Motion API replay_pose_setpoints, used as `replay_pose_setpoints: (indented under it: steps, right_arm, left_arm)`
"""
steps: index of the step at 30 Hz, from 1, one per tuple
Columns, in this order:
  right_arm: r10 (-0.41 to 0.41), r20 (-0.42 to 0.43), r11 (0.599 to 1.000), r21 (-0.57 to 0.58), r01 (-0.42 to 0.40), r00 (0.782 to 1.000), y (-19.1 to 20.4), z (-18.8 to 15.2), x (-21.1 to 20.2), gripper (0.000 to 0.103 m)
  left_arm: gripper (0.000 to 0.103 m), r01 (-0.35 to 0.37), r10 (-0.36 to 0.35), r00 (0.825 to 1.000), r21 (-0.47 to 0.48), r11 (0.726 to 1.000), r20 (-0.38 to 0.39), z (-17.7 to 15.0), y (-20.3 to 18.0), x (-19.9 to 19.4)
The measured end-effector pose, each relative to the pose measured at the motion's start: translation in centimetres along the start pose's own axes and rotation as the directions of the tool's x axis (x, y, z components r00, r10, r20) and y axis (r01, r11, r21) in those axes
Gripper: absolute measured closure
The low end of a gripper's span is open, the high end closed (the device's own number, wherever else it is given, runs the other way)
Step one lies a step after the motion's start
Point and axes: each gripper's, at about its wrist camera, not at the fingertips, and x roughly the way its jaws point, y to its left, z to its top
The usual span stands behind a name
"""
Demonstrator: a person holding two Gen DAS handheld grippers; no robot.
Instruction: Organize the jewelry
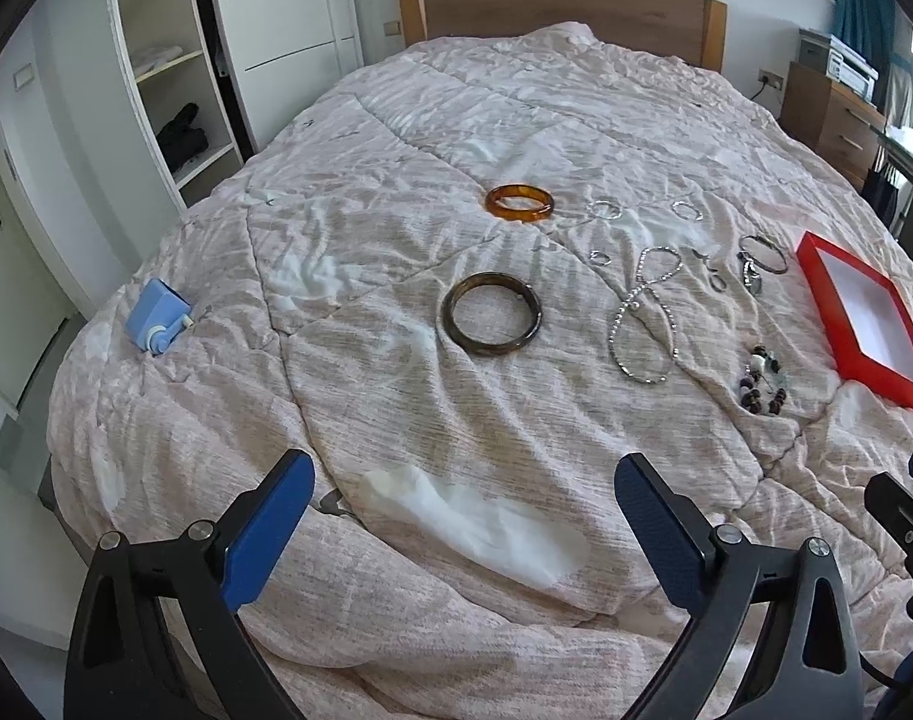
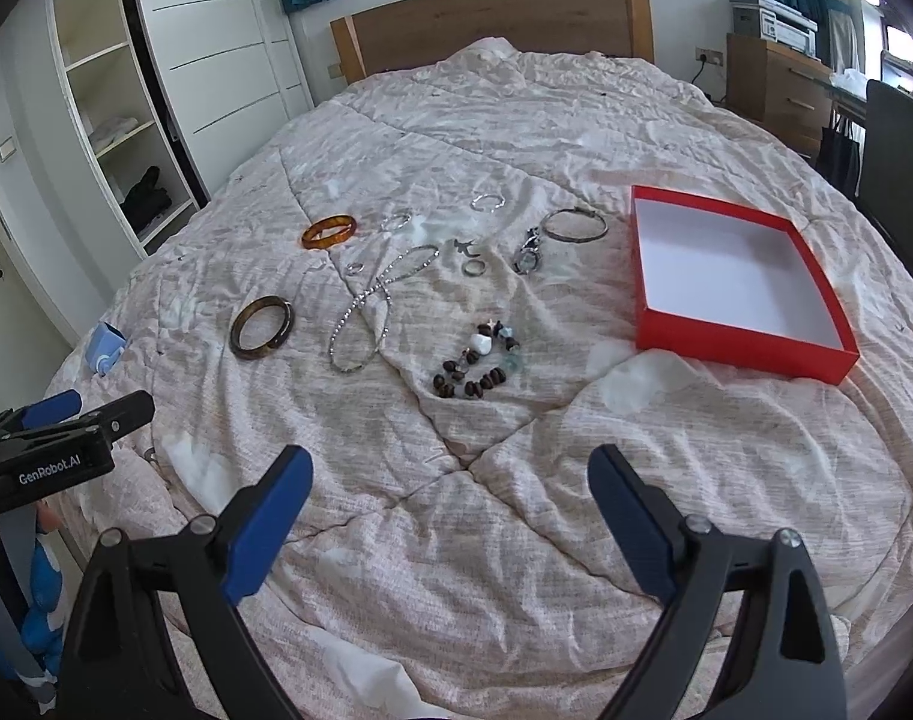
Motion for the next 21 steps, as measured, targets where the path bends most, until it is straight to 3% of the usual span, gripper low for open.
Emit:
replay_pose_setpoints:
  steps: [6,21]
  right_arm:
    - [0.012,-0.020,1.000,-0.006,-0.012,1.000,0.4,0.4,1.0,0.012]
    - [0.008,-0.022,1.000,-0.027,-0.009,1.000,0.6,0.2,0.4,0.016]
  left_arm:
    - [0.011,0.002,-0.002,1.000,-0.003,1.000,-0.020,0.4,0.2,1.1]
    - [0.012,-0.001,0.001,1.000,-0.011,1.000,-0.005,0.4,0.2,0.0]
